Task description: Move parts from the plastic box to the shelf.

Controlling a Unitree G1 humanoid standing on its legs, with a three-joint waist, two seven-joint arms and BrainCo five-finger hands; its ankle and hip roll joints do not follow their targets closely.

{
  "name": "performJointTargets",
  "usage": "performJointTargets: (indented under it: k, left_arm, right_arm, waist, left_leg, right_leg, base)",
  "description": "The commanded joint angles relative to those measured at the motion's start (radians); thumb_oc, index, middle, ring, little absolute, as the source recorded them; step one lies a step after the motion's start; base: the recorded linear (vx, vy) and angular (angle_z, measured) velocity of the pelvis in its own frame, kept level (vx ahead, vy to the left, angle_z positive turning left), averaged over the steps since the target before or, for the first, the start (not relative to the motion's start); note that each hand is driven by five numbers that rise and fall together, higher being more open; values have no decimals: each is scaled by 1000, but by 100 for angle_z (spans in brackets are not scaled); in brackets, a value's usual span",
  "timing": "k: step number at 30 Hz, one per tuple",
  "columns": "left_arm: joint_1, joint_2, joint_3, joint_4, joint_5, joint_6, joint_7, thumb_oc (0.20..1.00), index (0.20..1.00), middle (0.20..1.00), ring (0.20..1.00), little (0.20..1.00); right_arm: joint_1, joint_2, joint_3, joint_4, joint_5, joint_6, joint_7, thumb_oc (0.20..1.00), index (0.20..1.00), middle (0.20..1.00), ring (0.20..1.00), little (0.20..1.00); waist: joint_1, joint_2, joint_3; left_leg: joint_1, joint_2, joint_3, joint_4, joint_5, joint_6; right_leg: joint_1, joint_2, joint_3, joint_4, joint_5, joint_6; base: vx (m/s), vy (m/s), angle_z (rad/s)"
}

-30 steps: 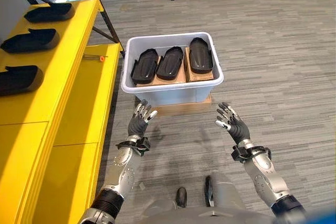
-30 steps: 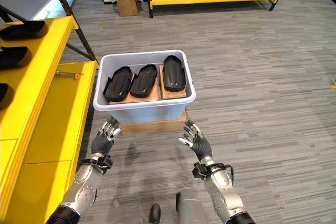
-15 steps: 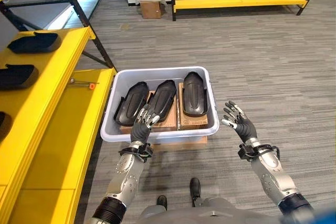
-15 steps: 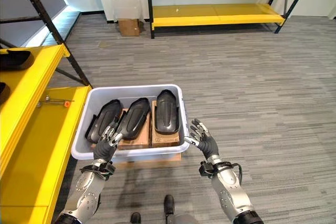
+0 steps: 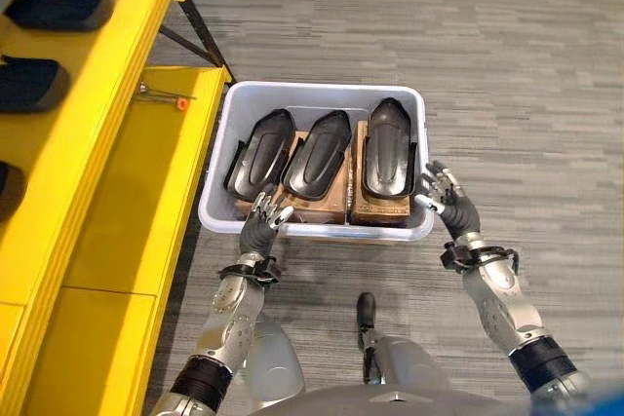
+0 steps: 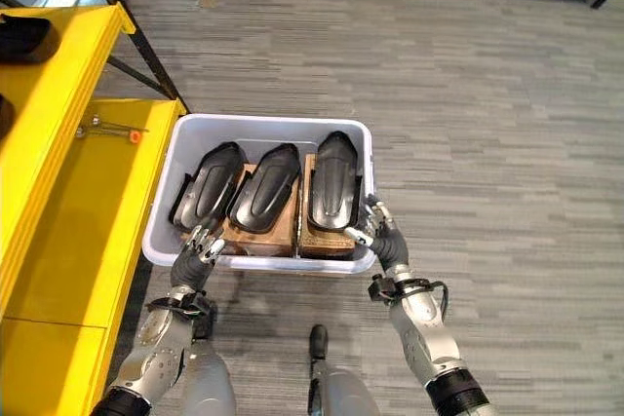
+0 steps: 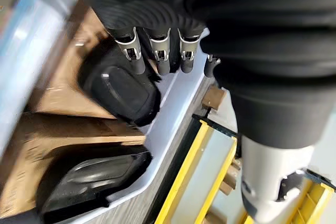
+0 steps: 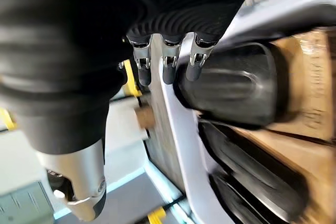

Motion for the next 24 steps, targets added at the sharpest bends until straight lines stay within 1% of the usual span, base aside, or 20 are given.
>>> performJointTargets:
  k: [1,2,3,5,7,11,12,13,14,15,20,21,22,23,24]
  left_arm:
    - [-7,20,16,-74,-22,-64,1,1000,1000,1000,1000,1000]
    - [-31,45,7,-89,-12,-73,-4,1000,1000,1000,1000,1000]
    - [-62,53,4,-87,2,-84,9,1000,1000,1000,1000,1000]
    - [-87,60,-10,-87,21,-91,17,1000,1000,1000,1000,1000]
    - [-129,71,-26,-98,34,-97,31,1000,1000,1000,1000,1000]
    - [-188,73,-50,-110,51,-107,43,1000,1000,1000,1000,1000]
    - [-233,68,-63,-115,56,-120,55,1000,1000,1000,1000,1000]
    - [-292,63,-70,-130,77,-135,88,1000,1000,1000,1000,1000]
    - [-306,60,-72,-138,76,-140,93,1000,1000,1000,1000,1000]
    - [-339,53,-83,-150,89,-151,114,1000,1000,1000,1000,1000]
    - [-400,50,-92,-175,111,-174,142,1000,1000,1000,1000,1000]
    - [-414,45,-92,-193,121,-183,154,1000,1000,1000,1000,1000]
    - [-416,45,-92,-193,122,-182,154,1000,1000,1000,1000,1000]
    - [-424,43,-93,-212,129,-189,163,1000,1000,1000,1000,1000]
    - [-430,41,-93,-218,131,-192,166,1000,1000,1000,1000,1000]
  right_arm:
    - [4,-12,3,-60,-42,-67,-11,1000,1000,1000,1000,1000]
    - [-9,-1,-5,-72,-42,-67,-15,1000,1000,1000,1000,1000]
    - [-16,12,-13,-73,-34,-73,-25,1000,1000,1000,1000,1000]
    - [-34,28,-15,-79,-30,-78,-31,1000,1000,1000,1000,1000]
    - [-66,39,-16,-102,-28,-89,-42,1000,1000,1000,1000,1000]
    - [-115,48,-12,-103,-63,-102,-70,1000,1000,1000,1000,1000]
    - [-160,50,-14,-103,-93,-113,-98,1000,1000,1000,1000,1000]
    - [-223,48,-24,-93,-163,-120,-155,1000,1000,1000,1000,1000]
    - [-240,43,-27,-90,-178,-123,-170,1000,1000,1000,1000,1000]
    - [-292,41,-35,-71,-226,-127,-214,1000,1000,1000,1000,1000]
    - [-390,21,-70,-2,-319,-143,-313,1000,1000,1000,1000,1000]
    - [-419,17,-82,24,-349,-145,-351,1000,1000,1000,1000,1000]
    - [-421,17,-82,26,-350,-146,-351,1000,1000,1000,1000,1000]
    - [-444,11,-93,41,-381,-147,-386,1000,1000,1000,1000,1000]
    - [-452,5,-98,45,-393,-147,-401,1000,1000,1000,1000,1000]
  waist:
    - [17,-11,-62]
    - [16,-26,-50]
    - [13,-34,-46]
    - [8,-41,-46]
    - [0,-51,-42]
    - [-7,-56,-34]
    - [-12,-58,-27]
    - [-16,-58,-11]
    - [-17,-58,-6]
    - [-18,-59,14]
    - [-16,-55,51]
    - [-13,-50,68]
    - [-13,-49,69]
    - [-13,-45,84]
    - [-13,-43,92]
  left_leg:
    - [38,-70,10,95,27,27]
    - [24,-107,46,142,-26,39]
    - [-7,-129,63,189,-57,42]
    - [-27,-145,73,215,-79,48]
    - [-56,-150,89,240,-100,55]
    - [-84,-153,93,258,-107,58]
    - [-97,-154,97,257,-107,58]
    - [-116,-153,97,252,-98,56]
    - [-120,-151,97,248,-96,55]
    - [-133,-146,97,244,-90,53]
    - [-164,-134,100,243,-76,44]
    - [-176,-131,95,246,-74,41]
    - [-177,-131,95,247,-74,41]
    - [-188,-128,92,248,-72,39]
    - [-194,-128,92,249,-71,38]
  right_leg:
    - [7,-136,41,83,-5,136]
    - [12,-190,51,69,16,163]
    - [7,-228,52,51,37,179]
    - [2,-248,54,33,55,188]
    - [-22,-263,64,25,73,197]
    - [-46,-269,68,20,86,201]
    - [-61,-267,69,16,93,203]
    - [-90,-263,69,19,98,204]
    - [-96,-262,67,19,99,205]
    - [-121,-254,67,27,102,206]
    - [-163,-242,60,38,107,208]
    - [-178,-239,59,45,105,208]
    - [-179,-238,59,46,105,207]
    - [-195,-235,59,53,104,207]
    - [-204,-234,59,59,103,207]
  base:
    - [126,383,-51]
    - [49,356,-5]
    - [67,409,7]
    - [22,179,11]
    - [-3,115,-10]
    - [0,49,-21]
    - [-33,-7,-7]
    - [-34,-14,-6]
    - [-75,-33,-17]
    - [-55,-37,-17]
    - [-52,-37,-6]
    - [-43,-25,0]
    - [-55,-31,1]
    - [-39,-28,2]
    - [-66,-34,1]
